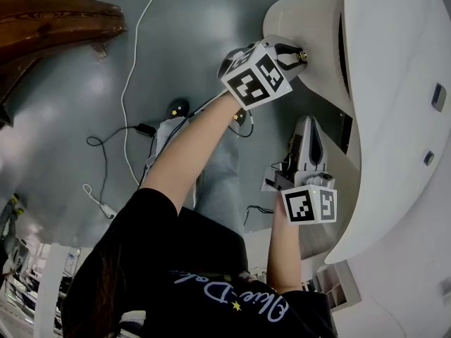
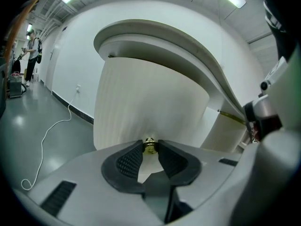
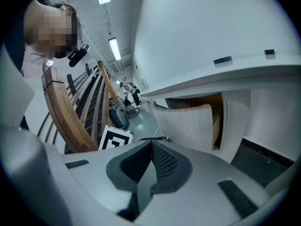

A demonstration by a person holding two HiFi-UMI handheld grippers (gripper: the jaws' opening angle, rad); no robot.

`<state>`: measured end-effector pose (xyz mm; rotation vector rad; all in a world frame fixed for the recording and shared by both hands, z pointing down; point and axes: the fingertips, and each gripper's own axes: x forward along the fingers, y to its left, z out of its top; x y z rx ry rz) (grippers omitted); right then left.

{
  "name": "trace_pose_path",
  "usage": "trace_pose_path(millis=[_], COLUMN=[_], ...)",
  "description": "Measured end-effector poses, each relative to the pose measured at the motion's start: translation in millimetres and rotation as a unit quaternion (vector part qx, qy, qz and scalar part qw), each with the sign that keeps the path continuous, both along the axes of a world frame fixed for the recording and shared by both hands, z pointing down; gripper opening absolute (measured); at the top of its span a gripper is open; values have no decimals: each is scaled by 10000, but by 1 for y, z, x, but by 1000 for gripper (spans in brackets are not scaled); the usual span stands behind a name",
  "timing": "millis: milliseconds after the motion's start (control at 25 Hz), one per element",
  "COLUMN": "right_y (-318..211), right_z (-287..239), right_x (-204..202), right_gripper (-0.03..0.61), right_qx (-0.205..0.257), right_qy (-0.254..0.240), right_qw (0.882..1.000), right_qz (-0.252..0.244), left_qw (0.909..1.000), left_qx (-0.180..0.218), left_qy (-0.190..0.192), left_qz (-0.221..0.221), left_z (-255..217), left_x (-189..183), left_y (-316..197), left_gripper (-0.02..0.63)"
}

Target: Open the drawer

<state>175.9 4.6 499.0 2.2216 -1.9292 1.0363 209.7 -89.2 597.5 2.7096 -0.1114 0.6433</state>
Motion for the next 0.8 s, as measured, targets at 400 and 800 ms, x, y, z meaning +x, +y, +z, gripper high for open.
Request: trace_pose_path(millis=[400,800], right_y=[-8,-10], right_z=[-11,-22], right_x=[-15,-27], right_gripper=[0,0], right_qx=[46,39], right_qy=[-17,-24], right_qw=[9998,9997], right_qz=[174,245], left_qw=[9998,9994], left_qx=[-45,-56], left_qy=[-128,-296], left_qz=[147,191], left_z=[0,1], left_x=[-17,-38], left_y=[5,7], left_gripper=[101,101])
